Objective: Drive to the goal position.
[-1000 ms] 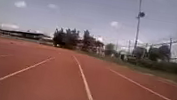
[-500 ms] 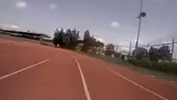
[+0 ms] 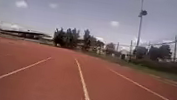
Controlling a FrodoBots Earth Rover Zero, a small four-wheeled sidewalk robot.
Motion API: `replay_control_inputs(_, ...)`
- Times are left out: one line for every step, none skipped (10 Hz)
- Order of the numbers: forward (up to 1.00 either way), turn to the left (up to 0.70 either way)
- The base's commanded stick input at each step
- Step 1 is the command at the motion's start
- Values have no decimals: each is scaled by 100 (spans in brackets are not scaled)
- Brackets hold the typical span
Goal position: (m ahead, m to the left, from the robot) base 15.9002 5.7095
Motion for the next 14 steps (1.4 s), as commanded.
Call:
replay_control_inputs(45,0)
replay_control_inputs(45,0)
replay_control_inputs(45,0)
replay_control_inputs(45,0)
replay_control_inputs(45,0)
replay_control_inputs(45,0)
replay_control_inputs(45,0)
replay_control_inputs(45,0)
replay_control_inputs(45,0)
replay_control_inputs(45,0)
replay_control_inputs(45,0)
replay_control_inputs(45,0)
replay_control_inputs(45,0)
replay_control_inputs(45,0)
